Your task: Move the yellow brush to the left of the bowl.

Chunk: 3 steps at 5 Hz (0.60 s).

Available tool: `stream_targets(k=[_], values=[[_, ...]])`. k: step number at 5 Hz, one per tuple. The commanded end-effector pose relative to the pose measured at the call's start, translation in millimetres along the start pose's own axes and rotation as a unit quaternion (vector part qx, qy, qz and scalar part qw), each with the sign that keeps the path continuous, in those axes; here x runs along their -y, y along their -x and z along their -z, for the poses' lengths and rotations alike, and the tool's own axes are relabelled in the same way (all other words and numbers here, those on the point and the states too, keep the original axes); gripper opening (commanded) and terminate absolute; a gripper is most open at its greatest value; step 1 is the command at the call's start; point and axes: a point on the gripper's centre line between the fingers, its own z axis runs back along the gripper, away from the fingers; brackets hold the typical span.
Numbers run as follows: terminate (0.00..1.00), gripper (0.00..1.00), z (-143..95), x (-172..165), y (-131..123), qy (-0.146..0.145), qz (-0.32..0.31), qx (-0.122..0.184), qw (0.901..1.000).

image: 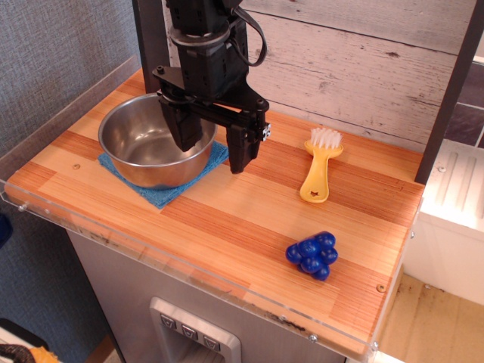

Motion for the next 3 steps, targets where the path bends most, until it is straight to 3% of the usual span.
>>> stream_targets(k=[1,2,3], values=[[0.00,1.00,0.0,0.0,0.0,0.000,0.000,0.000,1.0000],[0.00,1.00,12.5,22.1,-33.5,-0.010,0.033,0.017,0.9993],[0.00,1.00,19.6,43.4,-72.5,-0.010,0.043,0.053,0.9976]])
